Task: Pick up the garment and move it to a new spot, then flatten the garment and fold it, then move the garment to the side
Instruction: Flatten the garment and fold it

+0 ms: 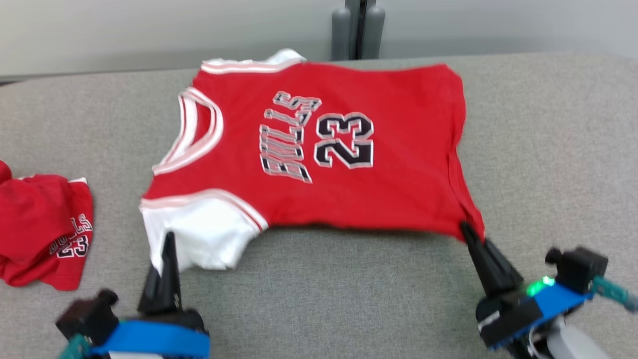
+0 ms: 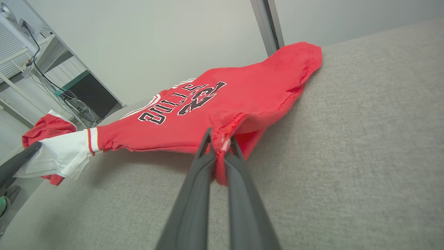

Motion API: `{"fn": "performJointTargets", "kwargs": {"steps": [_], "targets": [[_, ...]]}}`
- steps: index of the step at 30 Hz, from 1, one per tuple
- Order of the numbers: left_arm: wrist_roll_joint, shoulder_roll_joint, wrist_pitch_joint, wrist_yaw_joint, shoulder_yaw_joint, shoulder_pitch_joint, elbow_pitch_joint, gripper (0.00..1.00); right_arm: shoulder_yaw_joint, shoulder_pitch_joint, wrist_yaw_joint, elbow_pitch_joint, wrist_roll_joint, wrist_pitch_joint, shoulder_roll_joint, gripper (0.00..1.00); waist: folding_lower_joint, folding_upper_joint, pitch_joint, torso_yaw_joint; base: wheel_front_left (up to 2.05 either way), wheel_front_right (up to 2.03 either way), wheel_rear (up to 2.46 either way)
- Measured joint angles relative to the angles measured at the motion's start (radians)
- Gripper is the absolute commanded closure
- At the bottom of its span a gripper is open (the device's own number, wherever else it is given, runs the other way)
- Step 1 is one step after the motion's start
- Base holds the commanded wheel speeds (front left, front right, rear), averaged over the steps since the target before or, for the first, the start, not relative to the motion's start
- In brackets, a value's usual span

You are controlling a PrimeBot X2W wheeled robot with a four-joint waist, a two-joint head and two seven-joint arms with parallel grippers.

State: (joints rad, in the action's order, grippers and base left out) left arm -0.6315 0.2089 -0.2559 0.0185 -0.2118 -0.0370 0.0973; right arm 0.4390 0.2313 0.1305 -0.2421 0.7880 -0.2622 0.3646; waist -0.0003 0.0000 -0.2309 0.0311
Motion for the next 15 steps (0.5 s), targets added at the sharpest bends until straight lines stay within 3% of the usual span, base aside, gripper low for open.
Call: {"fn": "performJointTargets", "kwargs": {"steps": [7,15], "targets": [[-0.003,-0.001,0.024,-0.037,-0.029,0.187,-0.086,1.0,-0.038,-0.212,0.0,0.072,-0.001,0.0,0.004,1.0,0.0,0.0,0.068,-0.013,0.0,0.0,0.0],[-0.019,0.01,0.061,-0.054,-0.032,0.24,-0.162,1.0,-0.063,-0.311,0.0,0.128,-0.015,0.0,-0.006,1.0,0.0001,0.0,0.085,-0.02,0.0,0.0,0.0]]}}
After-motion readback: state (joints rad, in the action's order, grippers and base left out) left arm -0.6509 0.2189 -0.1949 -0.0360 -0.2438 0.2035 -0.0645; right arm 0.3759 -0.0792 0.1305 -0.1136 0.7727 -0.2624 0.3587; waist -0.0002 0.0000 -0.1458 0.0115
